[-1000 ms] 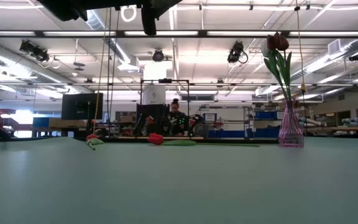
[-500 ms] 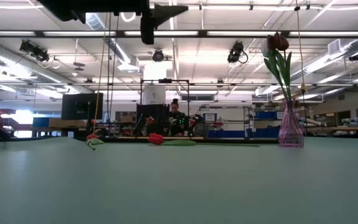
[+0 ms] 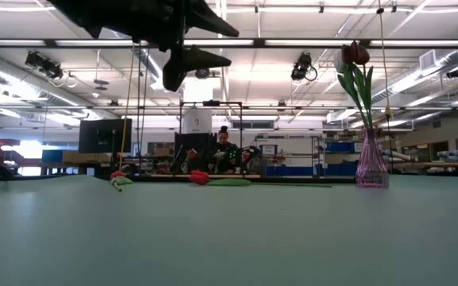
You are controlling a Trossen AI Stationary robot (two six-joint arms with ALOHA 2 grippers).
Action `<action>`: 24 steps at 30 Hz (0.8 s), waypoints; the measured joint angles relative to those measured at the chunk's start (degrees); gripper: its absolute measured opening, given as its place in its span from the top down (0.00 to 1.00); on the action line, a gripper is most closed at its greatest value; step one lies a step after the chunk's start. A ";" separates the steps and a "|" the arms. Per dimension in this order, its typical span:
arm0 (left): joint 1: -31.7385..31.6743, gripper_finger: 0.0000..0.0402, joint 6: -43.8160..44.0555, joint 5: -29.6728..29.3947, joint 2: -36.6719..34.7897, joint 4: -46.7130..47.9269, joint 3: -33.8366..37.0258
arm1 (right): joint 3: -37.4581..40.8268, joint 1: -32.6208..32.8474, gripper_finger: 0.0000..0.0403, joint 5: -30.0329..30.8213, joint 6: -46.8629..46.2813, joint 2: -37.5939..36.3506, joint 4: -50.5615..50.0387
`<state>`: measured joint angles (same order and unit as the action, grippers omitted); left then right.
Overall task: Sort flowers into vase by color
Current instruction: Put the right red flower into the transparent vase
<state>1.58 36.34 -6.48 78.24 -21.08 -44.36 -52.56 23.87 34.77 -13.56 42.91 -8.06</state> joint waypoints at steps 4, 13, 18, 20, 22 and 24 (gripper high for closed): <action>-1.13 0.43 0.61 3.68 0.00 2.61 0.00 | -6.91 -11.35 0.51 -9.21 -2.78 9.27 -8.20; -1.67 0.43 2.18 8.41 -0.96 10.75 -0.05 | -17.98 -29.96 0.51 -29.79 -1.06 33.07 -16.72; -0.96 0.43 2.66 9.81 -1.57 17.76 -0.09 | -23.38 -33.26 0.51 -29.03 2.20 44.10 -22.57; -0.51 0.43 3.26 9.83 -1.70 20.90 0.02 | -26.15 -34.09 0.51 -26.91 2.92 48.21 -25.59; -0.05 0.43 3.55 9.83 -1.95 22.40 0.01 | -29.15 -35.14 0.51 -24.99 4.35 52.35 -29.20; 0.48 0.43 3.63 9.83 -2.01 24.12 -0.04 | -32.16 -36.52 0.52 -23.81 5.81 56.80 -32.67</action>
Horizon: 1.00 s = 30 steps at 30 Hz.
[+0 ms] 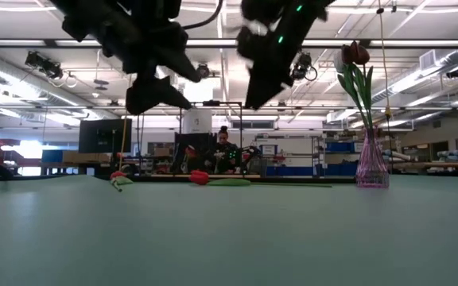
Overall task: Sort flowers into vase by color
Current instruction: Put the right red flower into the transparent vase
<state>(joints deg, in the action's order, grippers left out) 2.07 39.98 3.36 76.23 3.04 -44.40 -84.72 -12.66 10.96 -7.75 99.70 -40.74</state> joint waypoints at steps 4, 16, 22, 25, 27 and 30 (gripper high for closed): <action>0.57 0.43 1.61 0.01 -0.53 2.00 0.04 | -5.78 -3.48 0.54 -0.66 2.40 8.41 -4.78; 0.74 0.43 2.94 -1.03 -7.62 10.66 0.04 | -23.73 -12.83 0.57 -10.15 17.20 26.49 -16.89; 0.70 0.43 3.51 -2.86 -9.63 11.33 0.04 | -30.47 -16.53 0.59 -14.02 18.48 32.46 -20.84; 0.70 0.43 4.22 -3.31 -9.64 11.64 0.04 | -32.41 -17.76 0.60 -14.01 18.94 34.72 -22.23; 0.70 0.43 4.41 -3.45 -9.64 11.77 0.04 | -33.24 -18.27 0.60 -14.04 19.29 35.97 -22.93; 0.70 0.43 4.52 -3.43 -9.62 11.93 0.04 | -33.43 -18.77 0.60 -13.72 20.21 36.90 -23.33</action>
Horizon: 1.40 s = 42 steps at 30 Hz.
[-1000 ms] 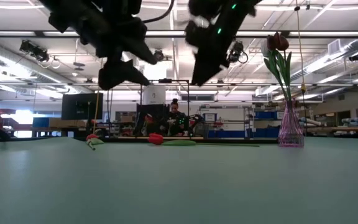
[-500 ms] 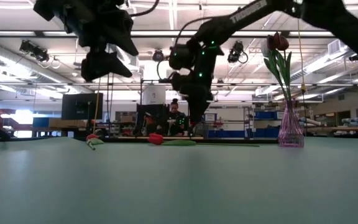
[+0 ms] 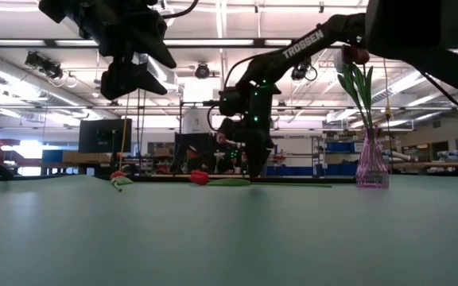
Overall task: Sort flowers into vase by color
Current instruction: Put the right red flower into the transparent vase
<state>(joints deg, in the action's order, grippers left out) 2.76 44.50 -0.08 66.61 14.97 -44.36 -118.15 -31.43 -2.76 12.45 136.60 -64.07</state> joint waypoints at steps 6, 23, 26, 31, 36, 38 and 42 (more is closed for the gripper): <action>-0.02 0.43 0.23 -0.87 0.03 0.00 0.00 | 0.04 -0.52 0.61 0.57 1.48 0.26 2.11; -0.07 0.43 0.32 -3.36 0.07 -0.01 0.00 | -0.04 -1.98 0.73 -5.48 1.40 2.29 2.05; -0.07 0.43 0.37 -3.36 0.09 0.02 0.00 | -0.04 -1.61 0.75 -5.43 1.39 2.29 0.27; -0.42 0.43 0.30 -3.35 0.09 0.02 0.00 | 0.09 -1.28 0.75 -7.44 1.51 2.29 -0.68; -0.46 0.43 0.26 -3.36 0.09 -0.03 0.00 | 1.97 -1.20 0.84 -7.39 2.30 1.98 -0.51; -0.46 0.43 0.21 -3.36 0.09 -0.03 0.00 | 3.08 -1.23 0.92 -7.44 2.31 1.78 -0.74; -0.46 0.43 0.16 -3.36 0.09 -0.05 0.00 | 3.56 -0.88 0.97 -7.44 1.39 1.73 -2.01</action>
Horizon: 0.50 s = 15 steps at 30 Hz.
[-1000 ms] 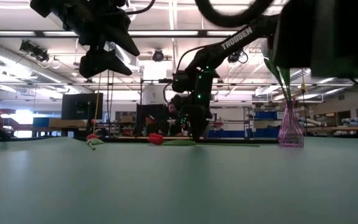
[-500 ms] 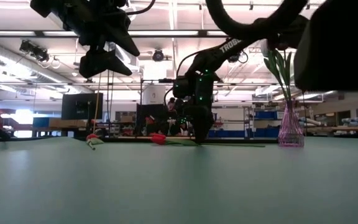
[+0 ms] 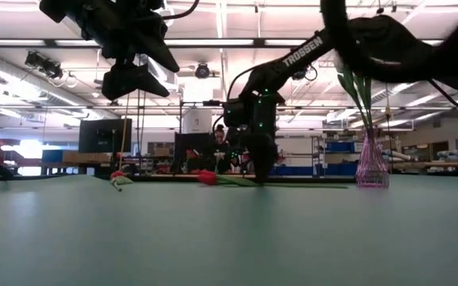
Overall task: Sort flowers into vase by color
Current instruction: Put the right red flower into the transparent vase
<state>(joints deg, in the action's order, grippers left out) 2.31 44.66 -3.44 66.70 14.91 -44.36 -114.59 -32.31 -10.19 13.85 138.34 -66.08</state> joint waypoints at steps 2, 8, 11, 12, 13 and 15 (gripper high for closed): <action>0.00 0.43 0.17 0.00 0.00 -0.02 0.00 | 0.15 0.37 0.98 0.14 -0.81 -0.59 -0.67; 0.01 0.43 0.88 -2.62 0.00 -0.08 0.00 | 0.59 2.40 0.99 0.01 -5.16 -6.24 -0.80; 0.00 0.43 0.91 -5.30 0.00 -0.11 0.00 | 0.42 3.29 0.99 -0.08 -7.84 -11.16 1.75; 0.00 0.43 0.93 -6.42 0.00 -0.11 0.00 | 0.42 3.52 0.99 -0.19 -8.99 -12.72 2.94; 0.00 0.43 0.97 -7.49 0.00 -0.13 0.00 | 0.44 3.73 0.99 -0.24 -10.22 -14.32 4.20; 0.02 0.43 0.87 -10.56 0.00 -0.72 0.00 | 0.44 4.31 0.99 -0.28 -12.20 -17.98 6.80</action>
<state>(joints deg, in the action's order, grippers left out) 2.33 45.53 -14.00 66.70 14.19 -44.36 -114.15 -28.00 -10.48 1.65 120.36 -59.28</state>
